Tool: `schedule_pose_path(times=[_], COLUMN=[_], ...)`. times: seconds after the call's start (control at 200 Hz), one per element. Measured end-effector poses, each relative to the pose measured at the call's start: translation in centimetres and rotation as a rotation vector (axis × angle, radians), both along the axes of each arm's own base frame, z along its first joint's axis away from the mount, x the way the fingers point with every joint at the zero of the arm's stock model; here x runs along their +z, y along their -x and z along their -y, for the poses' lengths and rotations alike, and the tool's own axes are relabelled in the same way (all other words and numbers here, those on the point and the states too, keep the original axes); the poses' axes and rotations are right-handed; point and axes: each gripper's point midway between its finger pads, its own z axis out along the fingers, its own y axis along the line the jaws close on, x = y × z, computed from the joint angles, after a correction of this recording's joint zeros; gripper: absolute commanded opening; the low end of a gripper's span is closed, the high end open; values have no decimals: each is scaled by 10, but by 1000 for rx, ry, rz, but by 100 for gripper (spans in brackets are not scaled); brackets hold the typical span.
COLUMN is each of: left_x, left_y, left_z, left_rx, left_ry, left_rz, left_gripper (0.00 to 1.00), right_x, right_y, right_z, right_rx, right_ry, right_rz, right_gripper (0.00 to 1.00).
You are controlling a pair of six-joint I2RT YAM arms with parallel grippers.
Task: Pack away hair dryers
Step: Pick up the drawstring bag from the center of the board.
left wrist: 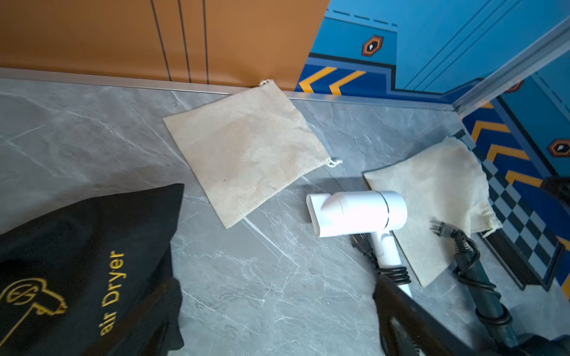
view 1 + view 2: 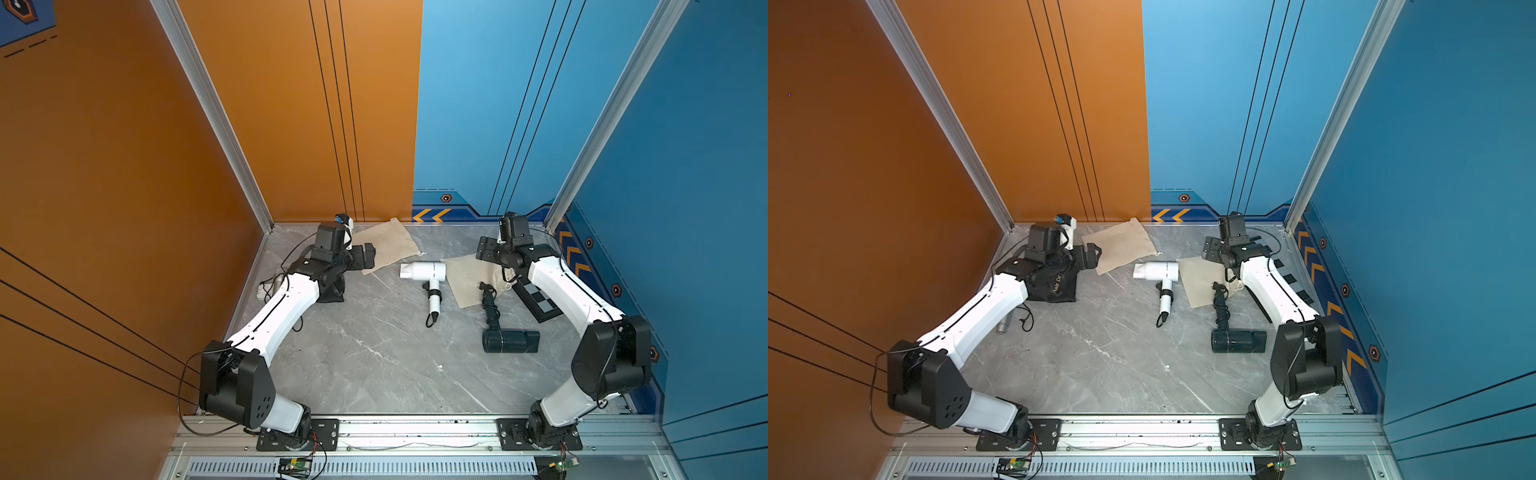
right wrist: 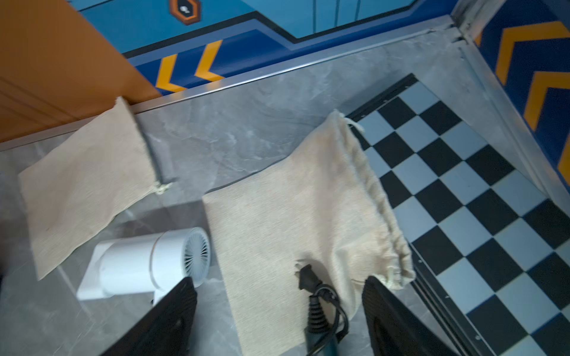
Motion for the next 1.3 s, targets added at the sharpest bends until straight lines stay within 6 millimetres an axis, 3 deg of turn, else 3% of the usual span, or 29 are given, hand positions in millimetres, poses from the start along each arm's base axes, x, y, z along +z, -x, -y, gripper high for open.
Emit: schedule_pose_path(times=[0.085, 0.225, 0.33, 0.505, 0.636, 0.776, 0.836, 0.856, 1.131, 1.211, 1.301], left_x=[-15, -32, -41, -43, -42, -46, -50, -51, -52, -52, -52], left_y=[8, 21, 29, 34, 33, 30, 29, 29, 25, 23, 22], left_z=[25, 57, 75, 82, 84, 85, 86, 86, 81, 78, 76], left_rx=[-60, -136, -179, -186, -181, -174, -173, -172, -151, -139, -129], left_ry=[-26, -44, -52, -28, -10, 2, 3, 3, 15, 20, 26], left_rz=[-36, -75, -93, -108, -110, -117, -125, -127, -135, -137, -138], left_gripper=[98, 98, 98, 98, 98, 99, 99, 99, 100, 100, 100], right_x=[-19, -50, -66, -74, -78, -85, -87, -86, -60, -35, 12], right_y=[-7, -27, -42, -64, -67, -77, -82, -84, -93, -92, -92], right_z=[19, 35, 44, 52, 43, 26, 21, 19, 8, 7, 6], right_rx=[-28, -33, -31, -5, 39, 94, 110, 115, 145, 142, 137], right_ry=[32, 60, 72, 67, 22, -36, -58, -66, -78, -59, -35], right_rz=[-50, -128, -167, -195, -212, -226, -230, -231, -185, -135, -19], right_gripper=[85, 80, 71, 57, 46, 21, 1, 0, 0, 0, 0])
